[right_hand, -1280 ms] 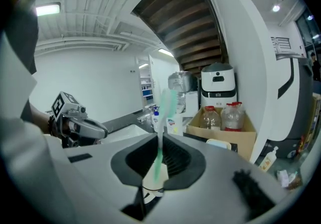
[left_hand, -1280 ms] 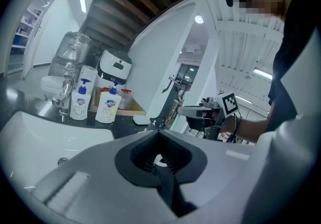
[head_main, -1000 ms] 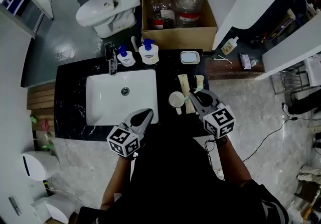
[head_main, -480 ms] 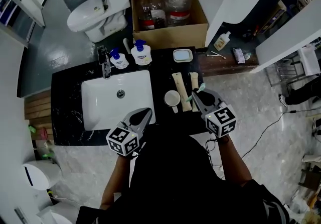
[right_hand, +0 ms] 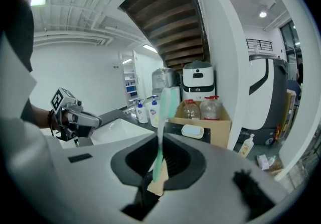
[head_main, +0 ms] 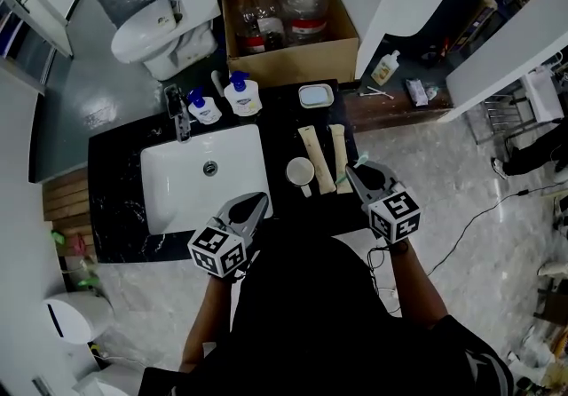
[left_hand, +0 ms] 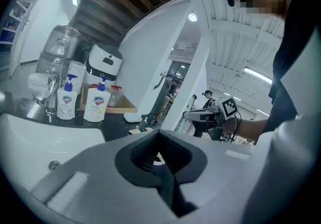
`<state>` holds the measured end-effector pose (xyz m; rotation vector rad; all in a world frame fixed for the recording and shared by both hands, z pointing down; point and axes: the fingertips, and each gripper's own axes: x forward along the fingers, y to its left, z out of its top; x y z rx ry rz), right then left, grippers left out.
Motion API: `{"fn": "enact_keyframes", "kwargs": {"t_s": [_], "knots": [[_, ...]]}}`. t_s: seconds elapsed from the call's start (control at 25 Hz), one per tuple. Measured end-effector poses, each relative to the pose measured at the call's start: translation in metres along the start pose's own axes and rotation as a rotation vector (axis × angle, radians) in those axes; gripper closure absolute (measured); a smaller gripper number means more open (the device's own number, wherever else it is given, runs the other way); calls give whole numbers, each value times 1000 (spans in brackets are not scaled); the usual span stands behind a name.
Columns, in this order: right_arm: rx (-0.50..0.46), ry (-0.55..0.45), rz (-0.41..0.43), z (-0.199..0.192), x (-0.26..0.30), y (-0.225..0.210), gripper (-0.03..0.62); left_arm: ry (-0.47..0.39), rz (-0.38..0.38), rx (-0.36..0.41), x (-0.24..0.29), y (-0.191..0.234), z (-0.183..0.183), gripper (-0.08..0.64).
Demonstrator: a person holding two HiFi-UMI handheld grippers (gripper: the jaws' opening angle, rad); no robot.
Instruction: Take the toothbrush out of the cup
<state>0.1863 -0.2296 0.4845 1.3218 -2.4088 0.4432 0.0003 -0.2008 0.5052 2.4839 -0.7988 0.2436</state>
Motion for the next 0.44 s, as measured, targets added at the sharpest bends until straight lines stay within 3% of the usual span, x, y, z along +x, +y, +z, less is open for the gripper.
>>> {"fn": "enact_keyframes", "kwargs": {"t_s": [0.44], "knots": [[51,19,-9,-21,-12,-3,555,-14,27,-29,-4,-3,-2,552]]}}
